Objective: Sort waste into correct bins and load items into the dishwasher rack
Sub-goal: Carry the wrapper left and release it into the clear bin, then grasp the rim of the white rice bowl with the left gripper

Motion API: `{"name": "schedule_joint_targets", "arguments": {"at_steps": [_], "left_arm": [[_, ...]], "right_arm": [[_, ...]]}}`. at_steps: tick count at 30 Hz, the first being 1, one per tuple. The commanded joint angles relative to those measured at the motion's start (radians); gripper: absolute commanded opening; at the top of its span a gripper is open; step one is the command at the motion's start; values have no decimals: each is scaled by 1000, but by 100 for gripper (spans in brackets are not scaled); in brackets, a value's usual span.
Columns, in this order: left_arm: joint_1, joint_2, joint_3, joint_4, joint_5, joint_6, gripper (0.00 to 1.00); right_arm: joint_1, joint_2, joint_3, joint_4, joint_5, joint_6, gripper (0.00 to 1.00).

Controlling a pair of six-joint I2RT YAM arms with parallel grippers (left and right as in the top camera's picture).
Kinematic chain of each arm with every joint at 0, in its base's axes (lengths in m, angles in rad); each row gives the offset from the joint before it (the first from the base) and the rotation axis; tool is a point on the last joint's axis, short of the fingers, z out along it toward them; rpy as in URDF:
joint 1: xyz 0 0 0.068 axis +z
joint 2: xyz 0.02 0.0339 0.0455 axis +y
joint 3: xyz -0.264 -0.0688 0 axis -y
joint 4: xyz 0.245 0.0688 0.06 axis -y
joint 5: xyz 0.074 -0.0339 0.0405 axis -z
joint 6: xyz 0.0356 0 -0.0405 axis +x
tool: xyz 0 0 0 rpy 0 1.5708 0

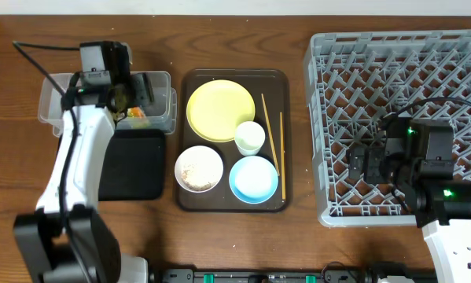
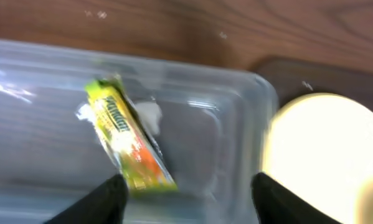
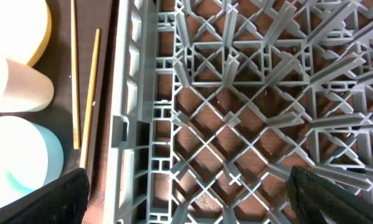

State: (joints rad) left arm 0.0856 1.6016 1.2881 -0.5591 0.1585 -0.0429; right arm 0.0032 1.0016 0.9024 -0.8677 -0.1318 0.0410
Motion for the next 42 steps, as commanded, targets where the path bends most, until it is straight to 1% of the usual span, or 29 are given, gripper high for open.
{"name": "schedule_joint_targets", "arguments": {"at_steps": [1,3,15,18,19,22,27,33,35,39,42], "left_arm": [[-22,-40,-4,-71,71,-79,80],[-39,-40,-4,-137,70,-117,83],[-161,-39,-8,-409,70,-116,84],[-185,-39,-12,-467,70,-117,83],[-193,-39,-16,-480,70,-117,81],[-219,-39,-41,-502,70,-148,79],[-275,-38,-118,-461,70,-196,78],[-360,-36,-231,-314,70,-276,77],[-386,-36,-254,-261,69,-285,76],[-430,-33,-270,-183,57,-305,74],[-453,-27,-270,-143,-1,-349,74]], "right_arm": [[10,0,19,1,-4,7,99],[10,0,19,1,-4,7,99],[10,0,19,2,-4,6,99],[10,0,19,3,-4,6,99],[10,0,19,4,-4,6,99],[10,0,19,3,-4,6,99],[10,0,19,4,-4,7,99],[10,0,19,3,-4,6,99],[10,0,19,3,-4,7,99],[10,0,19,3,-5,7,99],[10,0,19,2,-4,7,99]]}}
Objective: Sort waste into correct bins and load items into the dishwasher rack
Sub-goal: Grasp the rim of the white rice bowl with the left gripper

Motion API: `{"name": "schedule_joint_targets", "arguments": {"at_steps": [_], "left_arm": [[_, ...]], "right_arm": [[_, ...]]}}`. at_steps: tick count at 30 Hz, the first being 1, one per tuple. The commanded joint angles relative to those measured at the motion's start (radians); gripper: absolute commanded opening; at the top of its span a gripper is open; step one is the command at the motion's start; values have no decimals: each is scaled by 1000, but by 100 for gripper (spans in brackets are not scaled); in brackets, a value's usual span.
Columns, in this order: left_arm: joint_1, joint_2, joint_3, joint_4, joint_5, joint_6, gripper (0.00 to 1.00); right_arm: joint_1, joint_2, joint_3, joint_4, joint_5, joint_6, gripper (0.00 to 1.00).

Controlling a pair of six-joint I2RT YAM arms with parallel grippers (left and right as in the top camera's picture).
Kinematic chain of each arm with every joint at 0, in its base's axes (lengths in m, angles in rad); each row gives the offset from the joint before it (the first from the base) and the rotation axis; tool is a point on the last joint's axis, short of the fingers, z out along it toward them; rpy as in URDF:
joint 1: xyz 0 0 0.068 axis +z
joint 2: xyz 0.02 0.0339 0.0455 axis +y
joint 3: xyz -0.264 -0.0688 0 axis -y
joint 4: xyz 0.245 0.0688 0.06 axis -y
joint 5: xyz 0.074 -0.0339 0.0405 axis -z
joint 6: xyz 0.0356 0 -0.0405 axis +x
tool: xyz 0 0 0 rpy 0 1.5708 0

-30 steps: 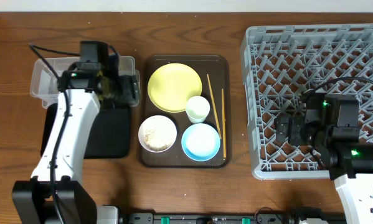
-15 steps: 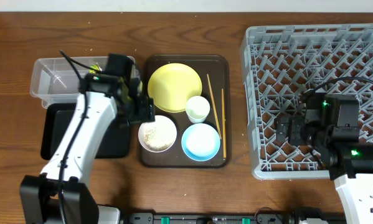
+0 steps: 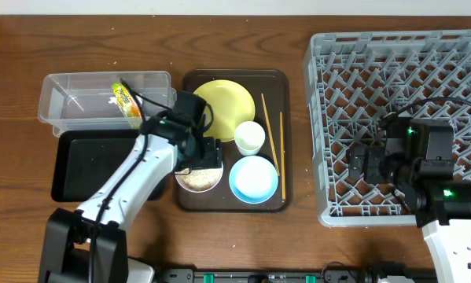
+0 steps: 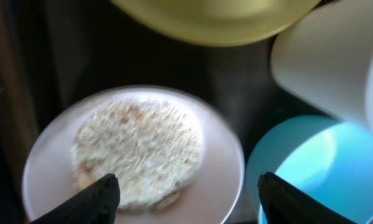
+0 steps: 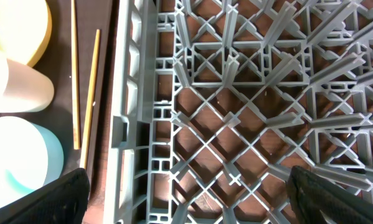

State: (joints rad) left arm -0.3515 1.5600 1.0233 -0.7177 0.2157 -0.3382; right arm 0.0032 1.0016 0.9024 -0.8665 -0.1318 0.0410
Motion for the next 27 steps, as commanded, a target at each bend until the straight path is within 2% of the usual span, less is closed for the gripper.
{"name": "schedule_joint_targets", "arguments": {"at_steps": [1,11,18,22,27], "left_arm": [[-22,16,-5,27,-79,-65,74],[-35,56,-5,76,-97,-164,69],[-58,126,-5,81,-97,-166,69],[-78,159,-5,105,-97,-165,59],[-93,176,-5,107,-97,-165,40]], "right_arm": [[10,0,19,1,-5,7,99],[10,0,19,0,-5,7,99],[10,0,19,0,-5,7,99],[10,0,19,-1,-7,7,99],[10,0,19,-2,-8,7,99]]}}
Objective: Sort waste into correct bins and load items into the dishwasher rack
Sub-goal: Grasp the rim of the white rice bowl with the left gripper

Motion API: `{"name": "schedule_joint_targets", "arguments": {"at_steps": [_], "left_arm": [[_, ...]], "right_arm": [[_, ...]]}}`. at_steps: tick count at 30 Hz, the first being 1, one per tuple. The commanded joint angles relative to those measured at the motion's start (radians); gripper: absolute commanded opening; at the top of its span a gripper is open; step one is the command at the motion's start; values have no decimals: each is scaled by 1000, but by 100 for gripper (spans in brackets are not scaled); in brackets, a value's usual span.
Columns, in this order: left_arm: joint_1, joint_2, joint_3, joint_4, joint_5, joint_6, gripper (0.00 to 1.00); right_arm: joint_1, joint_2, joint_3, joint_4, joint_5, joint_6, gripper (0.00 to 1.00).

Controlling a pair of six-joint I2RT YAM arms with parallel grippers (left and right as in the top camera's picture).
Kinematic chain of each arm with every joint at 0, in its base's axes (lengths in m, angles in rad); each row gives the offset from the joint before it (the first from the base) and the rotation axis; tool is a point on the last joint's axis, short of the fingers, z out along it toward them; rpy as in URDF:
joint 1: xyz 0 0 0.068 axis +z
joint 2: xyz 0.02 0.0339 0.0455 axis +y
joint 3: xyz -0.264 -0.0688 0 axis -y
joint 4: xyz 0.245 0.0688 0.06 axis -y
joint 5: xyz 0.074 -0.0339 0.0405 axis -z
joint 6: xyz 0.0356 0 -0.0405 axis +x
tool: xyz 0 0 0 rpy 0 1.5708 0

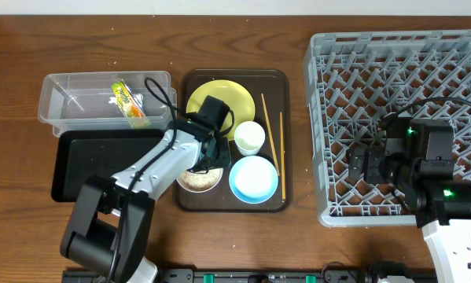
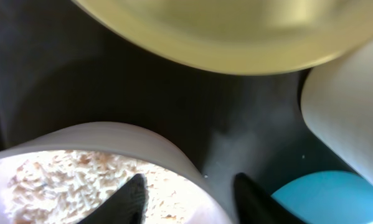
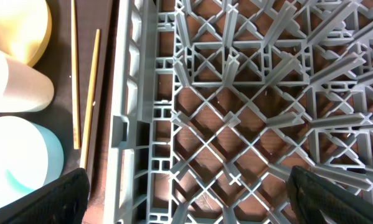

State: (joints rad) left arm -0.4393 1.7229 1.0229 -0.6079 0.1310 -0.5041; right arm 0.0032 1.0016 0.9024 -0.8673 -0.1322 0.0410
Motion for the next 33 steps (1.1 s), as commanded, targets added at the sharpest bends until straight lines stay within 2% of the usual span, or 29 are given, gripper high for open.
{"name": "schedule_joint_targets", "arguments": {"at_steps": [1,10,17,24,33], "left_arm": [[-5,13,-5,-3,-12,1,35],[-5,13,-5,-3,-12,1,15],[-5,8,0,-4,4,1,6],[-5,-28,24,-26,18,1,6],[-3,-178,37,-57,18,2,6]], "right_arm": [[10,0,19,-2,-7,7,99],[10,0,19,-3,-7,7,99],[10,0,19,-5,-7,7,99],[10,0,19,-5,-7,7,99],[10,0,19,-5,-7,7,99]]}}
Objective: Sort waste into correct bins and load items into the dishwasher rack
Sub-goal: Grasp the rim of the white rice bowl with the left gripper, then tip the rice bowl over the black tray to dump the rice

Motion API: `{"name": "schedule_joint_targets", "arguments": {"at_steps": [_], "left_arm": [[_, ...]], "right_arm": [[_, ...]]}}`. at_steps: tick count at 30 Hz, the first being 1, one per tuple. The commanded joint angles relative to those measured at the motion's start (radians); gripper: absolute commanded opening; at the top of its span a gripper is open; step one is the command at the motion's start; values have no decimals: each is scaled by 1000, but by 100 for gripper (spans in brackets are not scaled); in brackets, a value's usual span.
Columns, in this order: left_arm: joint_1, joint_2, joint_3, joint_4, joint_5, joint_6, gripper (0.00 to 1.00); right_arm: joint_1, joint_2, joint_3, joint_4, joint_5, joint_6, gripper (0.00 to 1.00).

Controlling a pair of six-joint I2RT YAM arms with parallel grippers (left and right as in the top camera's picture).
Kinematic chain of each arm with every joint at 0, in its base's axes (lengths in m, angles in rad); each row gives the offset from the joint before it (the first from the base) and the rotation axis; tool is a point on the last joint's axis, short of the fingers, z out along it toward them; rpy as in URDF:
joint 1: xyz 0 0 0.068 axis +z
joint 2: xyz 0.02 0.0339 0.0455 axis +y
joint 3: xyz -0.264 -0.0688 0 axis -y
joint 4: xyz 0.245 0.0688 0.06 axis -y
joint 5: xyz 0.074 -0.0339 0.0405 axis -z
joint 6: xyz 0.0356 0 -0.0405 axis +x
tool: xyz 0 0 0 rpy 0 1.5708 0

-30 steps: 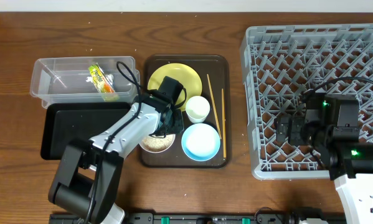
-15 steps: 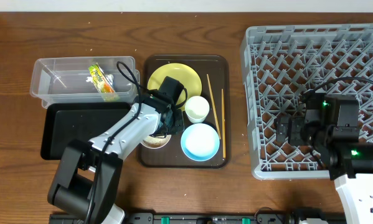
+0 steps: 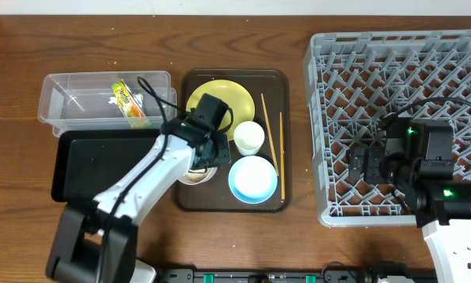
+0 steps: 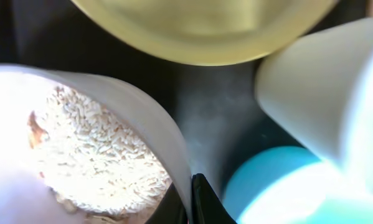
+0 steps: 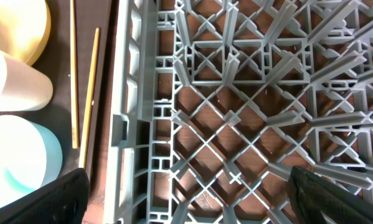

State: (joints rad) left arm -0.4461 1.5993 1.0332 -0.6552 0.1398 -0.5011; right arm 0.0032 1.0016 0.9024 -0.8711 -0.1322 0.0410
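Observation:
A white bowl of rice (image 4: 80, 143) stands at the front left of the brown tray (image 3: 189, 198). My left gripper (image 3: 209, 151) is shut on its right rim, with one finger (image 4: 202, 199) outside the wall. In the overhead view the bowl (image 3: 194, 174) shows only partly under the arm and looks tipped. Also on the tray are a yellow plate (image 3: 211, 98), a white cup (image 3: 249, 137), a blue bowl (image 3: 253, 178) and two chopsticks (image 3: 268, 141). My right gripper (image 5: 189, 193) hangs open over the grey dishwasher rack (image 3: 400, 71), holding nothing.
A clear bin (image 3: 70, 98) at the far left holds a yellow-green wrapper (image 3: 127, 102). In front of it lies a black bin (image 3: 93, 165). The rack's left wall (image 5: 127, 112) runs beside the chopsticks (image 5: 74, 74).
My left gripper's fingers stood apart across the rice bowl's rim; now they are shut on that rim, and the bowl looks tipped. The right arm has not moved.
My left gripper was open over the clear bin, where the wrapper lay. Then it was open above the rice bowl on the tray, then low with its fingers on either side of the bowl's rim. Now it grips that rim. The right gripper stayed open over the rack.

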Motion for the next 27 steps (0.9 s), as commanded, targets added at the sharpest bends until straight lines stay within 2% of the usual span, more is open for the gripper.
{"name": "schedule_joint_targets", "arguments": {"at_steps": [1,8,19,27], "left_arm": [[6,-68,27,-14,9,0,6],[100,-147,27,-74,18,37,6],[463,-160,23,-92,455,330,6],[723,-85,2,-96,766,471,6]], "right_arm": [[10,0,19,0,-7,7,99],[10,0,19,-1,-7,7,99],[10,0,19,-1,-7,7,99],[10,0,19,-1,-7,6,99]]}}
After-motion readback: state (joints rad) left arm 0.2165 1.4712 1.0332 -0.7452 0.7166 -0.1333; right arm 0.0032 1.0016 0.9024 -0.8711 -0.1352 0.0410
